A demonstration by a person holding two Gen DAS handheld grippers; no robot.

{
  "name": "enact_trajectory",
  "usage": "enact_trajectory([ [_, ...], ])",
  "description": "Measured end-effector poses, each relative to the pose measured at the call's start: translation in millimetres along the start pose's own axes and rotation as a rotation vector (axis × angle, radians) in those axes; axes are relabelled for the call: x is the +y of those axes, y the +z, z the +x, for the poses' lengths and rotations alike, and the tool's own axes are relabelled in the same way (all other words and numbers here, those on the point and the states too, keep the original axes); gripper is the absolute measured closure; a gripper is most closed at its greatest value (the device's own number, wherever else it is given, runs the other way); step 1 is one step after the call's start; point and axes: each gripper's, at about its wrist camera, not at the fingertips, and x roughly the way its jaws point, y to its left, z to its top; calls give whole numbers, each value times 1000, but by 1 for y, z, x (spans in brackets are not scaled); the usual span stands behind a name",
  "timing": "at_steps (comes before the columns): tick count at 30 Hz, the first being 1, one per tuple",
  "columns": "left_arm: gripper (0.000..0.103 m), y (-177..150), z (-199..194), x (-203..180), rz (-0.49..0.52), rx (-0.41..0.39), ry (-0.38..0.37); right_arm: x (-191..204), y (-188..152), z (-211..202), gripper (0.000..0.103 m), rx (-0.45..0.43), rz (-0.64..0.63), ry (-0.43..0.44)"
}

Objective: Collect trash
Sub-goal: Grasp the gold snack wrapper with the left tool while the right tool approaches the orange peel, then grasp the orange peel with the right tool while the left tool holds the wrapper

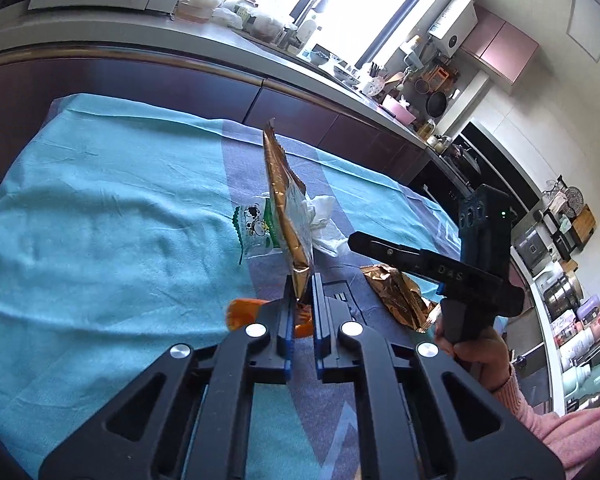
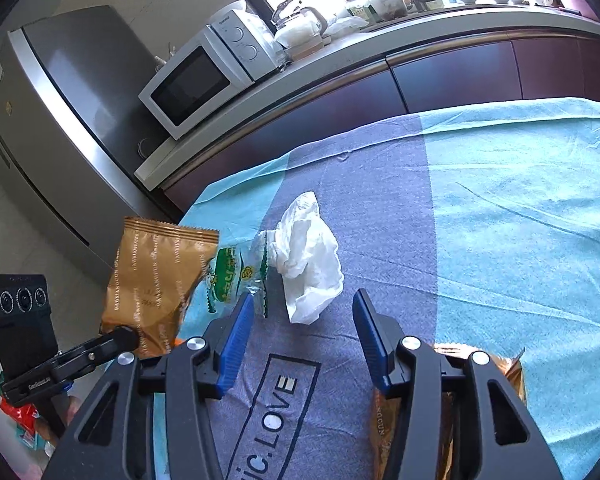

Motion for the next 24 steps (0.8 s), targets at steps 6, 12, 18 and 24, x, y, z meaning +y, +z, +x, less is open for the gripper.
enact_trajectory([
  [6,96,-6,-20,13,-36,-28,4,10,4,6,51,2,-4,15],
  [12,96,-11,-37,26,-63,-51,24,49,-19,2,51,44,-113,132],
  [18,96,-22,-55,31,-69,-82,57,72,-37,17,52,121,-179,132],
  [24,96,-35,-72,39,-72,-92,105,67,-51,30,59,166,-155,116],
])
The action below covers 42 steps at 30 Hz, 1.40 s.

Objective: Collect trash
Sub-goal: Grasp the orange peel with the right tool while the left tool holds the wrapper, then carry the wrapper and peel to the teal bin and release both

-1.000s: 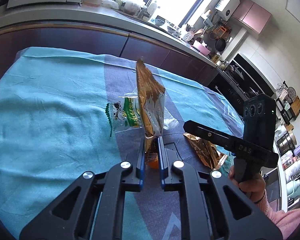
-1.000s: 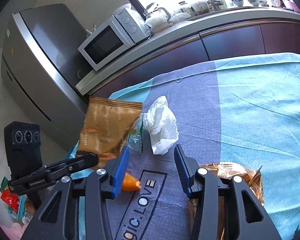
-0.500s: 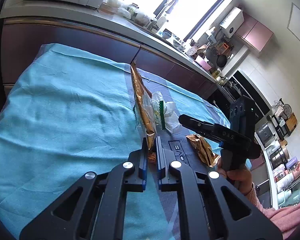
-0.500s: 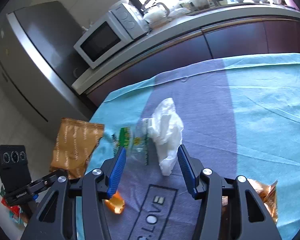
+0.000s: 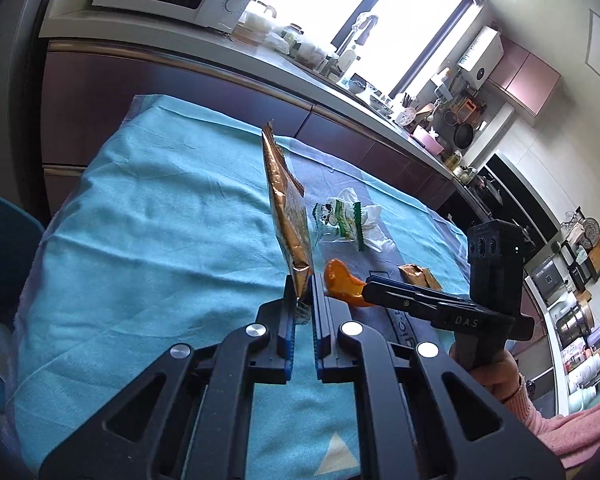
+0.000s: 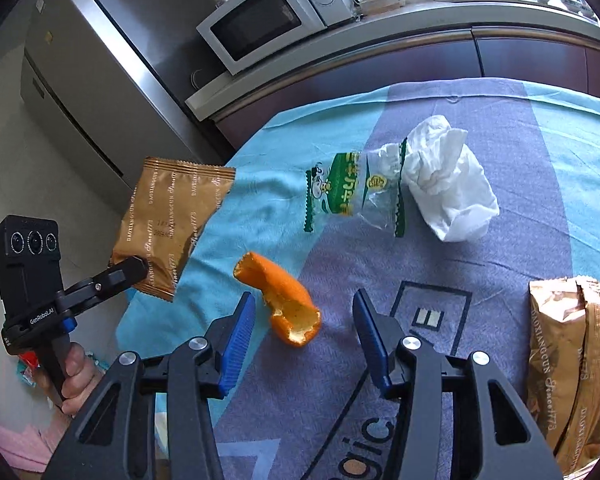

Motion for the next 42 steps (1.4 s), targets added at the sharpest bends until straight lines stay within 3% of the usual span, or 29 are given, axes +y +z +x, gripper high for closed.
enact_trajectory([
  [2,96,-5,-6,6,-11,-2,6,0,-1,0,65,0,3,3],
  [4,96,-9,-11,11,-21,-7,16,0,-4,-2,81,7,4,17],
  [7,96,-12,-18,18,-33,-15,26,5,-2,-4,85,3,-9,12],
  [17,96,-26,-57,31,-37,-55,77,35,17,-6,88,-20,-63,76],
  [42,96,-43,-147,79,-121,-170,224,125,50,37,88,35,-201,229],
])
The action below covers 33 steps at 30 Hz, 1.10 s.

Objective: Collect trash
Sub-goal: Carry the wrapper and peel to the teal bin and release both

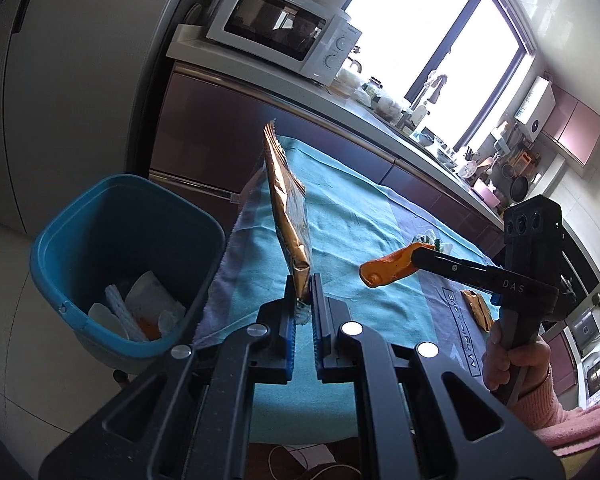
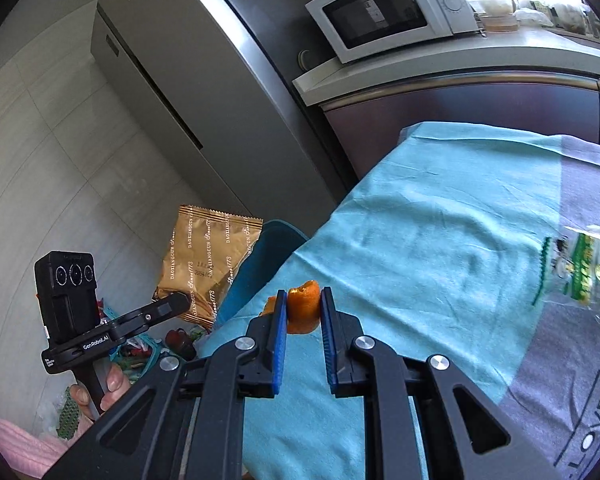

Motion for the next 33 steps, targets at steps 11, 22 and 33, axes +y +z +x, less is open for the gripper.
enact_trajectory([
  [11,96,5,-19,31,-32,-29,102,33,21,43,88,41,-56,51],
  [22,96,12,-8,74,-88,0,194,57,38,105,88,114,-93,53],
  [33,96,10,31,101,-126,78,256,65,43,158,88,187,-91,14],
])
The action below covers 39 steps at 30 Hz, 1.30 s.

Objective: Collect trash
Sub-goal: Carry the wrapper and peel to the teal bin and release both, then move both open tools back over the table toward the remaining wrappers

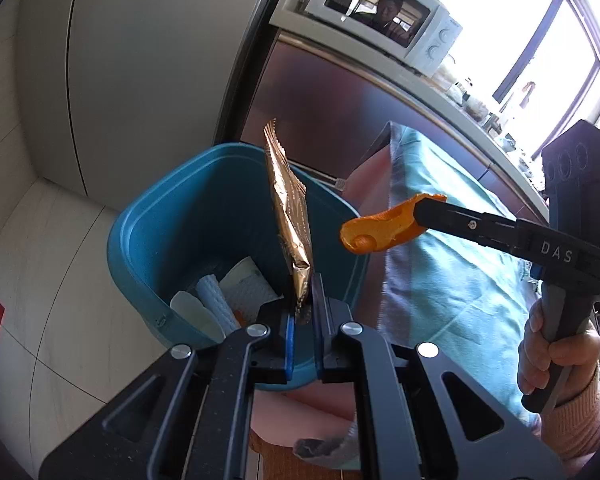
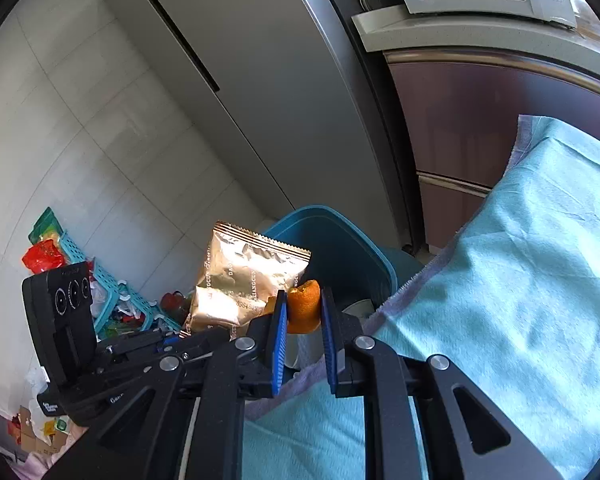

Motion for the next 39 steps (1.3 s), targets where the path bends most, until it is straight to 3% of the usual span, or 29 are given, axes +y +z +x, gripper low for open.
enact_trajectory([
  [9,94,3,41,8,-37,47,40,-2,2,31,83,49,42,-41],
  [12,84,4,54,9,-45,55,69,-1,1,31,83,42,44,-43],
  [17,79,3,61,7,-62,56,64,-4,-5,16,80,15,39,-30],
  [23,62,4,33,-15,-1,-29,51,2,-23,-30,72,-49,-15,-6],
  [30,53,1,2,-69,124,-103,-59,-16,-50,-100,66,-162,18,-35],
  [39,52,-13,9,-147,248,-61,-218,-65,-104,-181,65,-287,149,-162],
])
